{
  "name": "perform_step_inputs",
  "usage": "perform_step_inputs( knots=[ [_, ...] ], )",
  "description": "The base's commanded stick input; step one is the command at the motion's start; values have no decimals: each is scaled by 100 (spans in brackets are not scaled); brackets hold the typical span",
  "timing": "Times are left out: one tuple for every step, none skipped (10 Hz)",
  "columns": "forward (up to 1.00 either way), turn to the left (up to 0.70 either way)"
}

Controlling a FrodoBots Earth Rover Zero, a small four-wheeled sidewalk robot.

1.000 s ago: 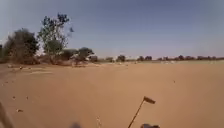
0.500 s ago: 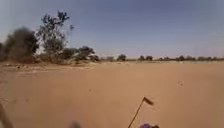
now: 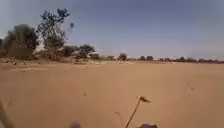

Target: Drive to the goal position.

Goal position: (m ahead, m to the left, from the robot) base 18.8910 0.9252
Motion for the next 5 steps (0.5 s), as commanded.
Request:
perform_step_inputs(
  knots=[
    [50, 0],
    [50, 0],
    [50, 0],
    [50, 0],
    [50, 0]
  ],
)
